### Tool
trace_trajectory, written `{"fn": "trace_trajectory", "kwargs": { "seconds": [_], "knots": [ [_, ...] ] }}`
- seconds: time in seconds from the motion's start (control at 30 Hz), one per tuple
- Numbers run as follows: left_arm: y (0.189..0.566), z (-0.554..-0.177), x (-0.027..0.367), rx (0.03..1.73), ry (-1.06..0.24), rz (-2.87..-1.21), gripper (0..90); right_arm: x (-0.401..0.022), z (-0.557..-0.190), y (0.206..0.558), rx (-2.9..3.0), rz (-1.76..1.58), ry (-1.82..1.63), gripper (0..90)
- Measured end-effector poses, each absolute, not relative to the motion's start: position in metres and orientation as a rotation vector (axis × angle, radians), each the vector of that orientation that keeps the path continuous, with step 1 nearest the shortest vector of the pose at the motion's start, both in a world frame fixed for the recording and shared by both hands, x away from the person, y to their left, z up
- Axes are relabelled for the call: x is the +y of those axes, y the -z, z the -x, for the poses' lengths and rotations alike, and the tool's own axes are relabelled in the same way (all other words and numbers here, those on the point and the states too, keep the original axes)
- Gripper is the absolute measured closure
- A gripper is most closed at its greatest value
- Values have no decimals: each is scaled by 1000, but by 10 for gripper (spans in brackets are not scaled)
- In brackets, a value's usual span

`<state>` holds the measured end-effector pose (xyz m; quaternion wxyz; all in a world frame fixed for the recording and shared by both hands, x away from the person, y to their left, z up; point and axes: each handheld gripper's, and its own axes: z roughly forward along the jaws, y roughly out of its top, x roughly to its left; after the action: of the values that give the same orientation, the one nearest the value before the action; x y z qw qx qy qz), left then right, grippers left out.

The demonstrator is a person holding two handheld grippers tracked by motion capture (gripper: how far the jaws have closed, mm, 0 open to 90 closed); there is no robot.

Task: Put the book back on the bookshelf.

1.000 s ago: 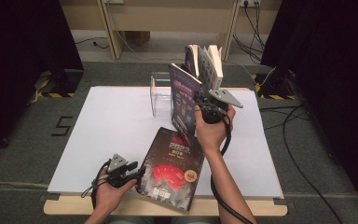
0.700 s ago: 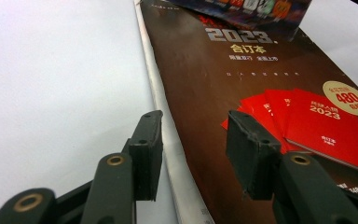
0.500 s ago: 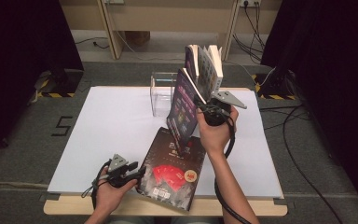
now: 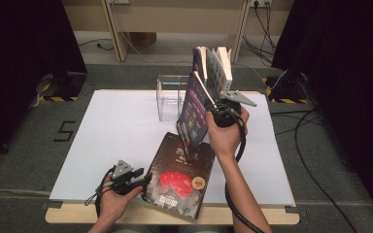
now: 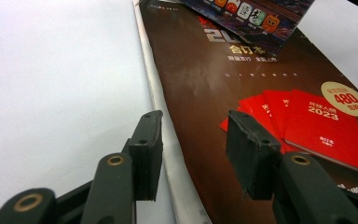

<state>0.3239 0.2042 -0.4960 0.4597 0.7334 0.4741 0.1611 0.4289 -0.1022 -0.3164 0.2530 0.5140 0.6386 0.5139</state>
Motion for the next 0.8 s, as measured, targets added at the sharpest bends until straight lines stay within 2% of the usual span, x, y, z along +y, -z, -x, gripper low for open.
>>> {"fn": "trace_trajectory", "kwargs": {
  "seconds": [0.8],
  "knots": [
    [494,-324,207,1167,-400,-1797,553,-89,-440,291,1642,-1342,-1379,846]
  ]
}}
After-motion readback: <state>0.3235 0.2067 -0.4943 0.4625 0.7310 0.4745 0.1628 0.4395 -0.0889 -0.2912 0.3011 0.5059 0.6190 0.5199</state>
